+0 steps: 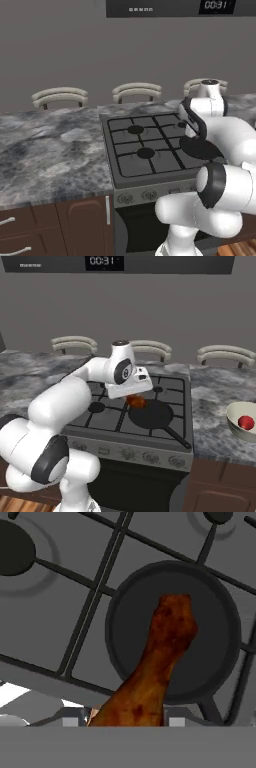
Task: Place the chicken drumstick on the plate and place the onion on the same plate.
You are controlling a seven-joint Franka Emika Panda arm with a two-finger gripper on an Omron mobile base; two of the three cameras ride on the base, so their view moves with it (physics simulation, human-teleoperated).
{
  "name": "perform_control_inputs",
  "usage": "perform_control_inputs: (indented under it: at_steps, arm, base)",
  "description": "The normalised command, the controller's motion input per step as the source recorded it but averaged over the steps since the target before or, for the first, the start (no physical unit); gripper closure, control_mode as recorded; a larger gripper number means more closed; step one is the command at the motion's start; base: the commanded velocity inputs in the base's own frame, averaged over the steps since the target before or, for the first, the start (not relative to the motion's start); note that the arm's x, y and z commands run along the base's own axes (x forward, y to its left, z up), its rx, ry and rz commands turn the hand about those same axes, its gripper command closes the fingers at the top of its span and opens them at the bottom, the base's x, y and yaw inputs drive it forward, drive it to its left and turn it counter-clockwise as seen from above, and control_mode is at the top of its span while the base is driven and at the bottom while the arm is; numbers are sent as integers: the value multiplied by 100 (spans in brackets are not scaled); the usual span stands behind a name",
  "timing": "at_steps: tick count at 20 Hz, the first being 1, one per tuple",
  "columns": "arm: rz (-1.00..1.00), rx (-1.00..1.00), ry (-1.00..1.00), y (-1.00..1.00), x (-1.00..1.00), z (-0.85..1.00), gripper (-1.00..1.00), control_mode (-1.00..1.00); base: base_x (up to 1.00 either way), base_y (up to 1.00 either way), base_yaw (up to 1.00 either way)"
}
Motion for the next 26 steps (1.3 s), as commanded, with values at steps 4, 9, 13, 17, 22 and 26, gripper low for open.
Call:
perform_control_inputs:
  at_steps: [4, 9, 13, 17, 22, 26]
  arm:
    - [-20, 0, -27, 55, -4, 26, 100, -100]
    - [-18, 0, -19, 54, -2, 28, 100, -100]
    - [-18, 5, -14, 38, 0, 18, 100, -100]
    - [-17, 12, -10, 25, 0, 20, 100, -100]
    - [-14, 7, -3, 26, 0, 22, 100, -100]
    - [-9, 3, 0, 25, -8, 20, 100, -100]
  base:
    - [0, 0, 0]
    - [0, 0, 0]
    - [0, 0, 0]
    - [0, 0, 0]
    - [0, 0, 0]
    - [0, 0, 0]
